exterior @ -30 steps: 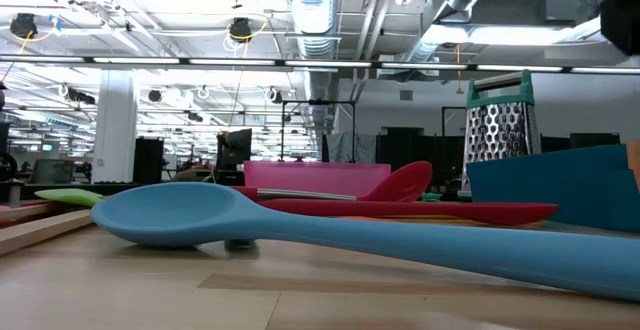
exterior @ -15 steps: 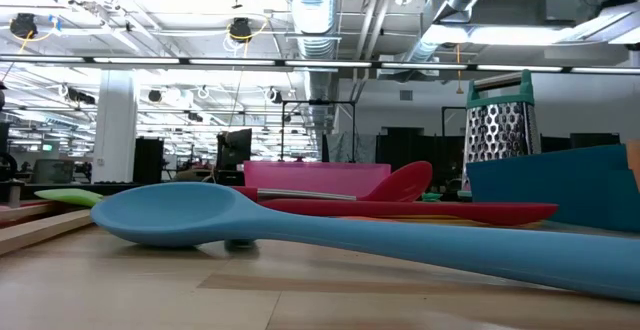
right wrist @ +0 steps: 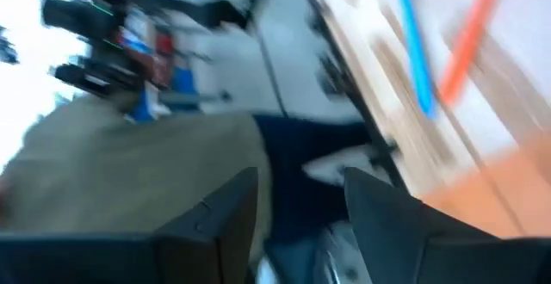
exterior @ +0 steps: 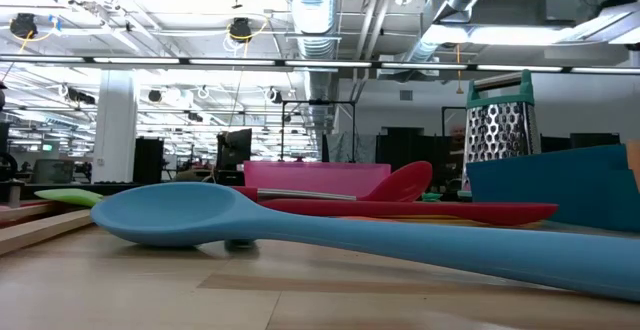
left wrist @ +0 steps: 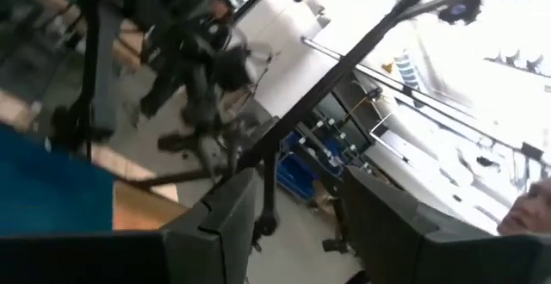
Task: Pick & Place Kitchen Items
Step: Put the red serving spoon into the red bin
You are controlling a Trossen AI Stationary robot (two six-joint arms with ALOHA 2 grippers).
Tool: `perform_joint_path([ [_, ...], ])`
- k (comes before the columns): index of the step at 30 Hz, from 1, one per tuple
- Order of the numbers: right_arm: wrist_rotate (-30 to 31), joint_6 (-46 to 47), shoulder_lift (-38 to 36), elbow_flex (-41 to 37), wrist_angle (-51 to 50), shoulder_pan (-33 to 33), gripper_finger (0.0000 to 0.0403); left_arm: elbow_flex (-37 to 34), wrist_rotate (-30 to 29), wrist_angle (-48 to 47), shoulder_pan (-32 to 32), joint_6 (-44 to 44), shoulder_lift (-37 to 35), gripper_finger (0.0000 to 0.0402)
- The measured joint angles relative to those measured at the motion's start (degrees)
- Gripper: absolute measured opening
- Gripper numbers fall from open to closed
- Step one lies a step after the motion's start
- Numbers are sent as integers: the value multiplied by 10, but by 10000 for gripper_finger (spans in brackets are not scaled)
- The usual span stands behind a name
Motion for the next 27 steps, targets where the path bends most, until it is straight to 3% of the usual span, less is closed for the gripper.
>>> perform_joint_path([
  [5,61,-114,-36,0,95,-21,164,0,0,-74,0,-23,0,143],
  [13,90,-323,-71,0,224,-68,161,0,8,-178,-28,-29,-13,107],
  [21,90,-393,-72,0,204,-108,161,0,-24,-304,-95,2,-25,49],
  [27,90,-393,-72,0,161,-128,161,0,-126,-453,-140,65,-37,3],
])
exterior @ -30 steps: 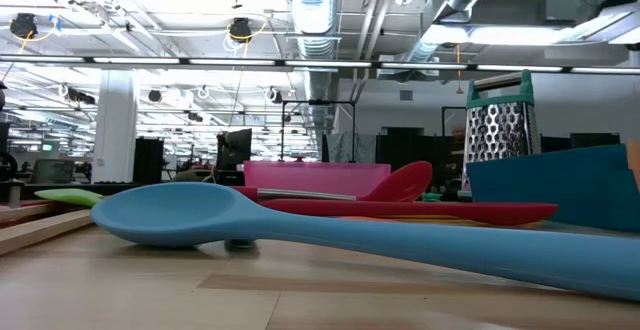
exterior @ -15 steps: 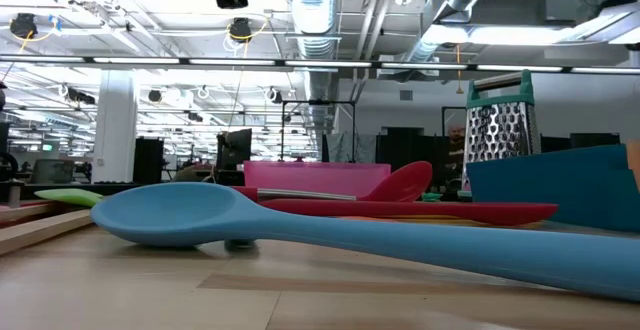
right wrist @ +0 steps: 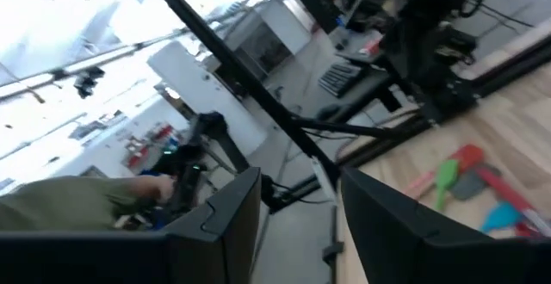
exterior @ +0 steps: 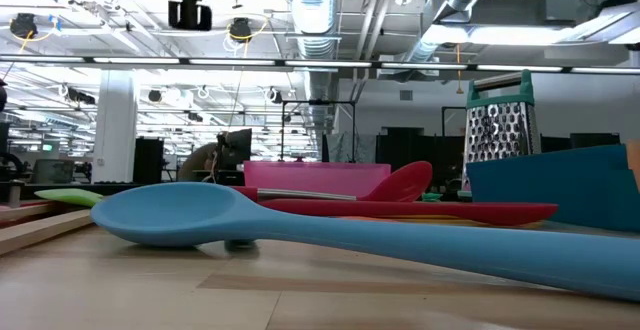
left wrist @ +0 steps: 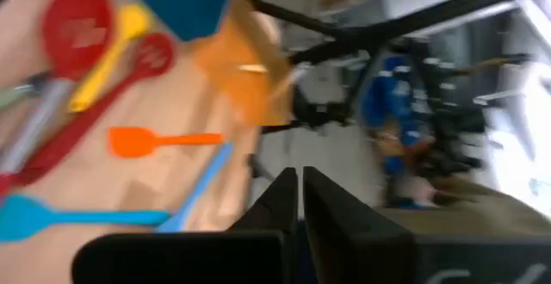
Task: Pick & Place Kitchen Items
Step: Put the red serving spoon into the red bin
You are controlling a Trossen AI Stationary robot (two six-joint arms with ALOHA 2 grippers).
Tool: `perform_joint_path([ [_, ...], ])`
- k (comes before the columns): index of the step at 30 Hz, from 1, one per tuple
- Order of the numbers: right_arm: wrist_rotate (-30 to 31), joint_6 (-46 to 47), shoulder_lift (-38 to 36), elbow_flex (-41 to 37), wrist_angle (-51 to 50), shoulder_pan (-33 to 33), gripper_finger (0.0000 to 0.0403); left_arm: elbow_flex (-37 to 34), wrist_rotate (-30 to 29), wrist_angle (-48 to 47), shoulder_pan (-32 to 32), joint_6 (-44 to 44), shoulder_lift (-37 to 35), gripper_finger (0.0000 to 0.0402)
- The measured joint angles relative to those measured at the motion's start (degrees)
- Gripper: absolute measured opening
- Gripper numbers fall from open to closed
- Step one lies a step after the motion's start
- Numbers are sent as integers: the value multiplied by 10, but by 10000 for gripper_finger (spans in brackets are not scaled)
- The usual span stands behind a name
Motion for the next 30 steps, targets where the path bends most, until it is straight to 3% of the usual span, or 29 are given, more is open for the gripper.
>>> perform_joint_path([
  [11,0,0,0,0,-41,-28,161,0,-254,-165,-64,143,-12,1],
  [19,-1,1,0,0,-51,-49,161,0,-360,-168,-68,264,17,5],
  [21,0,2,0,0,-51,-52,161,0,-362,-167,-68,293,24,12],
  [24,0,2,0,0,-51,-52,161,0,-315,-167,-63,333,29,35],
  [30,0,2,0,0,-54,-52,161,0,-283,-165,-65,376,51,115],
])
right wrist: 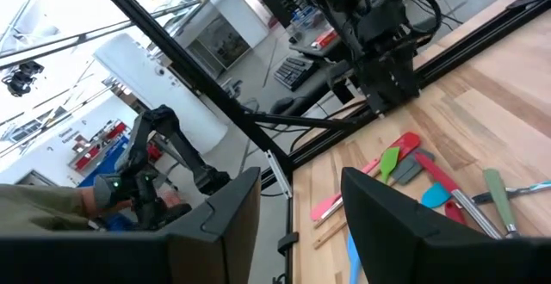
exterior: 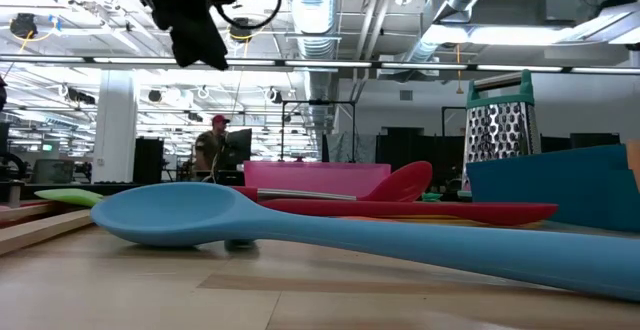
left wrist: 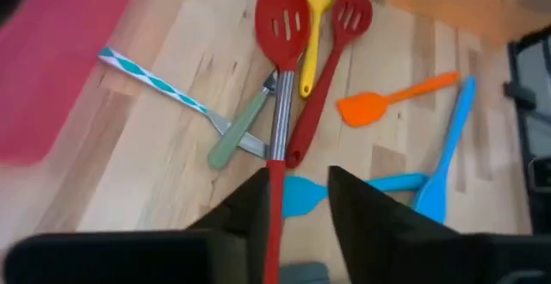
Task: Pick & Place Kitchen Items
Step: Put the red serving spoon into the red bin
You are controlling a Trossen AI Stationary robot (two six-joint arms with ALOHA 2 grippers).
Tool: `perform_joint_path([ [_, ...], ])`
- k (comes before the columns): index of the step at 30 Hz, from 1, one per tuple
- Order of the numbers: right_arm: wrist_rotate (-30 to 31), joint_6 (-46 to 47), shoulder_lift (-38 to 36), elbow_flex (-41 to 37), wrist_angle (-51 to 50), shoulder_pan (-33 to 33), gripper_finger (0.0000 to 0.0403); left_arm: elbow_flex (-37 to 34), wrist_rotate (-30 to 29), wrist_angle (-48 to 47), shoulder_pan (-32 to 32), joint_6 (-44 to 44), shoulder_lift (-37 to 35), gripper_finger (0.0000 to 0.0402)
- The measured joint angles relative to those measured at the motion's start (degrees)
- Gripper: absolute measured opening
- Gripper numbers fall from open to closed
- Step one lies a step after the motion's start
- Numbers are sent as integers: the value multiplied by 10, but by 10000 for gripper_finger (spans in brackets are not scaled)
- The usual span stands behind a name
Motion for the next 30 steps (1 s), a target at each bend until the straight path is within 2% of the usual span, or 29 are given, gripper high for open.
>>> perform_joint_path([
  [5,0,0,1,0,-2,0,161,0,23,1,-14,61,46,182],
  [12,0,0,0,0,-4,0,161,0,8,2,-18,62,132,243],
  [22,0,0,0,0,-4,0,161,0,-48,11,-35,95,187,249],
  [30,0,0,1,0,-4,0,161,0,-73,68,-66,122,224,250],
])
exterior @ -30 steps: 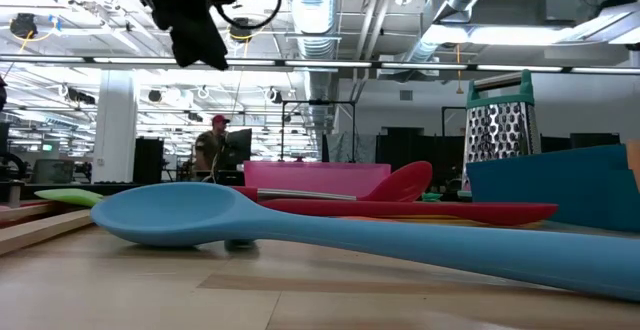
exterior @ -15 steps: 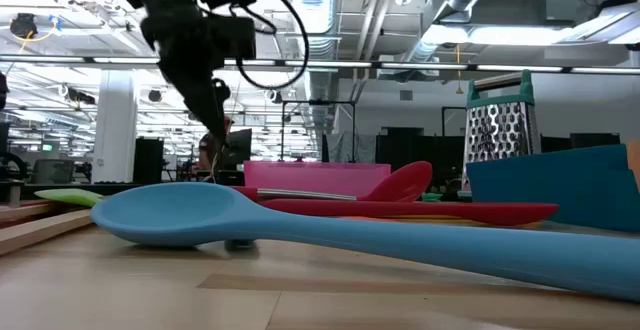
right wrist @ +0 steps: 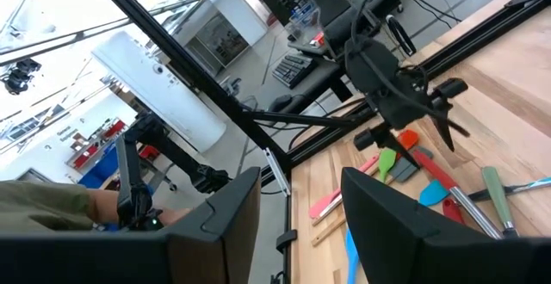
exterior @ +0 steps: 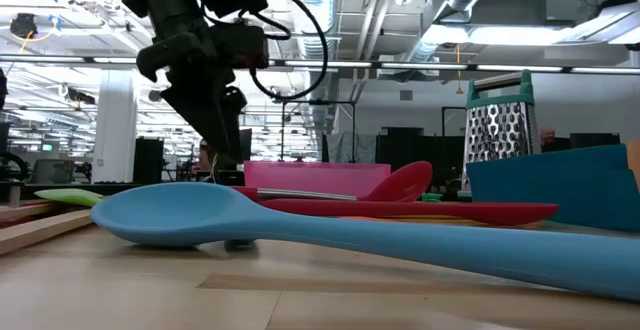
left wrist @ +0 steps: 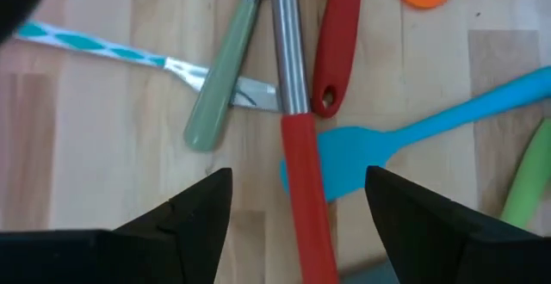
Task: Pick & Place Kitchen Items
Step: Put the red serving spoon into the red bin
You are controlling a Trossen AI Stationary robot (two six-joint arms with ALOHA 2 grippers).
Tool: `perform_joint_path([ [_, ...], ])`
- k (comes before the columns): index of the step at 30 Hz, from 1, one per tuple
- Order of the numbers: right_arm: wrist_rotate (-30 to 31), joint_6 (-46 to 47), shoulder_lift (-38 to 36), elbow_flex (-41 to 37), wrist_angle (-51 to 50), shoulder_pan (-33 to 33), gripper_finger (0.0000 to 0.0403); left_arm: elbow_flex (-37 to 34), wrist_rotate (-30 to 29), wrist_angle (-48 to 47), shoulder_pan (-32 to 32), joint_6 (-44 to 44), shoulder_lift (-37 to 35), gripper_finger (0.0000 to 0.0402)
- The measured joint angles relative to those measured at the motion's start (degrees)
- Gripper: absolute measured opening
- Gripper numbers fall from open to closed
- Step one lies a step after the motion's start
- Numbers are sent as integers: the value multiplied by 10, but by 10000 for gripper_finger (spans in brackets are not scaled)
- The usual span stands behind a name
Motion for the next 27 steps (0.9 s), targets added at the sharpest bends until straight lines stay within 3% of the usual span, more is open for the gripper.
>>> perform_joint_path([
  [27,0,20,1,0,-27,0,161,0,1,52,-2,-50,81,250],
])
